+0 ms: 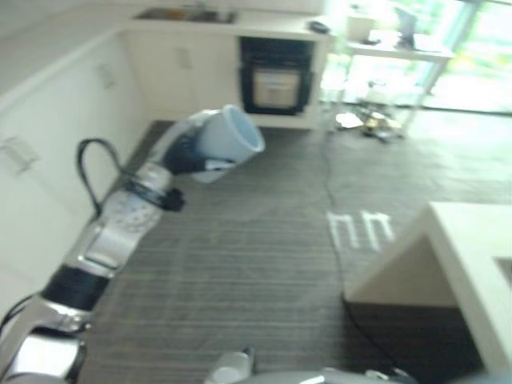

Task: Place the dishes in the dishwasher.

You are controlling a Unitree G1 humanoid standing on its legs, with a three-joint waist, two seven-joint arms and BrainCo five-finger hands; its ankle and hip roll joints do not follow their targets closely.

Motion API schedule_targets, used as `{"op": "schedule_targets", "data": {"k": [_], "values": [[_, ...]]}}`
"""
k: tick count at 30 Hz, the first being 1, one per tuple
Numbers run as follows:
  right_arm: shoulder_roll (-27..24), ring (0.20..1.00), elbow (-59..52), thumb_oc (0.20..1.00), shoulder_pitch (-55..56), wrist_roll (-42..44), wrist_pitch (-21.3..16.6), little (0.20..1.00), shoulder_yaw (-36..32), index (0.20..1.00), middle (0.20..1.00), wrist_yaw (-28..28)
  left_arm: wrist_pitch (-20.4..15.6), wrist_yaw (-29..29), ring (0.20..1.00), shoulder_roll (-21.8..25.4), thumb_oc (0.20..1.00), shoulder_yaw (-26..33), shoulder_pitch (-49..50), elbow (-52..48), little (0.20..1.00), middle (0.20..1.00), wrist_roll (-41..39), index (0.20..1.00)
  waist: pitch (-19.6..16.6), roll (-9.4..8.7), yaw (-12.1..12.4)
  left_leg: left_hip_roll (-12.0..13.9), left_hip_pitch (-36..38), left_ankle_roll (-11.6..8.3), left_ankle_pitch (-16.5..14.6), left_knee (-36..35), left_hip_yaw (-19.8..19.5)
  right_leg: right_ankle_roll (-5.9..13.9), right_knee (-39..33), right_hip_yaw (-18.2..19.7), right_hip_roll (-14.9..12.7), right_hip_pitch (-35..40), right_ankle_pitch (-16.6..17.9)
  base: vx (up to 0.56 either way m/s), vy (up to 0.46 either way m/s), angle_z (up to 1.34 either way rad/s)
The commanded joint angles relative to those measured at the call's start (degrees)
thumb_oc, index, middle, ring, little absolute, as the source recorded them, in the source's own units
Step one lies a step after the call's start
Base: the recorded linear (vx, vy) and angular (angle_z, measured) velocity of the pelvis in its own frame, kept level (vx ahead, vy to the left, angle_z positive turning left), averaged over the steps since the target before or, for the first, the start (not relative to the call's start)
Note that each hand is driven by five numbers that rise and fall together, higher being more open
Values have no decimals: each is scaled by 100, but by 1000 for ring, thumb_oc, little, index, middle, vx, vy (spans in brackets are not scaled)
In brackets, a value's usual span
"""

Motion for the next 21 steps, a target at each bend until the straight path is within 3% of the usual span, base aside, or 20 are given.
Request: {"op": "schedule_targets", "data": {"k": [1, 5, 12, 21], "values": [[-147, 1000, 112, 1000, -162, 309, -61, 1000, -303, 1000, 1000, 58, 53, -31, 200, -40, 200, 639, -343, -159, 200, 200, 143, 200, -64, 237, -346, 529, 579, -262, -230, -499, -134, 322, -1302, -547, -193, 590, 874, -66, -25, 29], [-97, 1000, 136, 1000, -26, 441, 19, 1000, -492, 1000, 1000, 244, 130, -46, 200, 78, 200, 800, -301, -153, 200, 200, 21, 200, -122, 283, -390, 603, 605, -318, -217, -534, 18, 342, -1341, -673, -198, 693, 822, -30, 1, 10], [23, 1000, 101, 1000, 60, 132, 94, 1000, -370, 1000, 1000, 104, 192, -118, 200, 183, 200, 966, -231, -76, 200, 200, -4, 200, -199, 316, -429, 683, 737, -342, -268, -537, 240, 375, -1346, -765, -232, 847, 741, -3, 9, 5], [85, 1000, 216, 1000, 137, 82, 361, 1000, -280, 1000, 1000, 737, 158, -242, 200, 230, 200, 1122, -100, -101, 200, 200, 12, 200, -294, 289, -455, 720, 866, -331, -309, -537, 563, 450, -1349, -846, -302, 926, 731, 8, 18, -2]]}}
